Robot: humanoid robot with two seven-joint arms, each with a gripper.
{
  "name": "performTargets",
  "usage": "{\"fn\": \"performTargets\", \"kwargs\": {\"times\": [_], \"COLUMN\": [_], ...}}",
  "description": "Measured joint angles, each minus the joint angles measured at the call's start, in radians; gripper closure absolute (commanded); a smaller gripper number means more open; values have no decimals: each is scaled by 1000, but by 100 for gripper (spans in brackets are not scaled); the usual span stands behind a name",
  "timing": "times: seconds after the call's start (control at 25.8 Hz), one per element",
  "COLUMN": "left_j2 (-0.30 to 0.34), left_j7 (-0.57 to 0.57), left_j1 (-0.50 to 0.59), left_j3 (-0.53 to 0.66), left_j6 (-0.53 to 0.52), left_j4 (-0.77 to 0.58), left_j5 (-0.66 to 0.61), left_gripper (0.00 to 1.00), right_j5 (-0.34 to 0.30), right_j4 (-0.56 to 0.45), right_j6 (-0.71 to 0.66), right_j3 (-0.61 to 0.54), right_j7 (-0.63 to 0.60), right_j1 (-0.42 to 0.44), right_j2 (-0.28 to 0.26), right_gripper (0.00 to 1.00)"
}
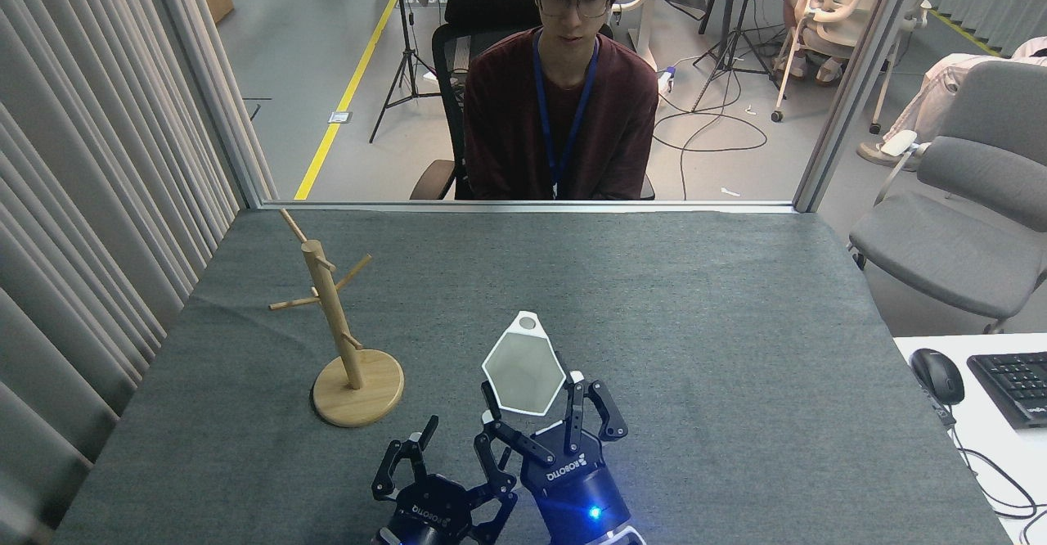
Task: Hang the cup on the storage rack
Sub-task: 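Carry the cup with the right gripper toward the left gripper, then grasp the cup with the left gripper and release the right gripper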
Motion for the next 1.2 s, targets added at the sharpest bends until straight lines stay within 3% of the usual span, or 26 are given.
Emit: {"fn": "performTargets", "kwargs": {"times": [0.58, 1.2], "left_j2": [-1, -2], "left_j7": [-1, 1], "left_j1": [-6, -10], "left_j3": [-29, -28], "left_j6": [0, -1], "left_j4": [-23, -20], "left_j5": [1, 6], "left_gripper": [1, 1], "right_j5": [5, 0], "right_j4": [78, 69], "right_j6": [21, 27], "right_j3": [71, 112], "right_j7": [-19, -27], "right_j1": [2, 63], "right_j2": [25, 28], "right_gripper": [49, 49]}}
